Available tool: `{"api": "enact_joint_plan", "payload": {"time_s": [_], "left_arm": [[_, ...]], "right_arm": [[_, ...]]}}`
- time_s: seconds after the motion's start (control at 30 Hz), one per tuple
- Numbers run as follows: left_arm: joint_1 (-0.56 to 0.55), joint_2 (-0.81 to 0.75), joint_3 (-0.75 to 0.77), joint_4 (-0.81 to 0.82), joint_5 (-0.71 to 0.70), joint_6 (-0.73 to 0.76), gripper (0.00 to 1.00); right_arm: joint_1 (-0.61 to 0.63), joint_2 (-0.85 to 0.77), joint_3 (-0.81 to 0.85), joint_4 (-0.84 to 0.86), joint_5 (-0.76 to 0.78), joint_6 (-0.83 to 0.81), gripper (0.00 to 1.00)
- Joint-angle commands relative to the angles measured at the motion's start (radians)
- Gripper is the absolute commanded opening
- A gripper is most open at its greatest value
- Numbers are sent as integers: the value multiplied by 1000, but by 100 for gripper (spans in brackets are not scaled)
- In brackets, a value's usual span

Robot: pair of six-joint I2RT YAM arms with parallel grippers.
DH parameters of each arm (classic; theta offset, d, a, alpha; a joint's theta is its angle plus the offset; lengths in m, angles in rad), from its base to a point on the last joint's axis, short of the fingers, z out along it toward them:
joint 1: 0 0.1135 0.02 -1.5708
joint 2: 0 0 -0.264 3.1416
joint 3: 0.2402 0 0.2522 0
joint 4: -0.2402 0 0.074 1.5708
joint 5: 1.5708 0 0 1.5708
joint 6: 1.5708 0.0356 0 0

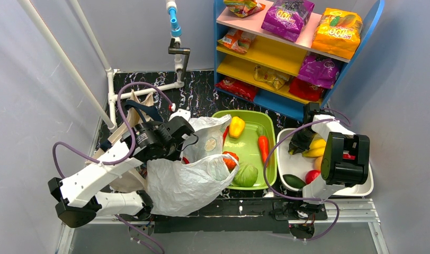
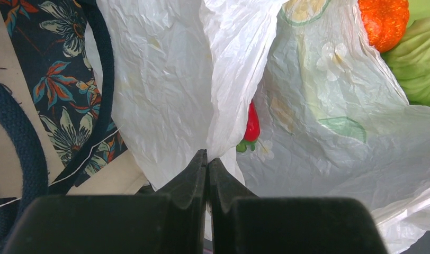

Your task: Place the food into the grocery bag and tie it

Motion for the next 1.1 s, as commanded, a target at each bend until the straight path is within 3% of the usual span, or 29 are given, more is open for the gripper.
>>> {"api": "enact_joint_plan", "payload": {"time_s": [0.0,0.27,0.67,1.07], "left_arm": [[-3,10,38,-13,-31,9,0],[-3,25,36,11,-15,13,0],[-2,40,53,42,21,28,0],[-3,39,70,45,49,28,0]], "right_arm": [[-1,43,-24,31,10,-21,22],[-1,-25,27,-39,19,-40,1],[-1,-289,120,-176,-164,-37,1],[0,-496,190,-192,-554,-37,1]]}}
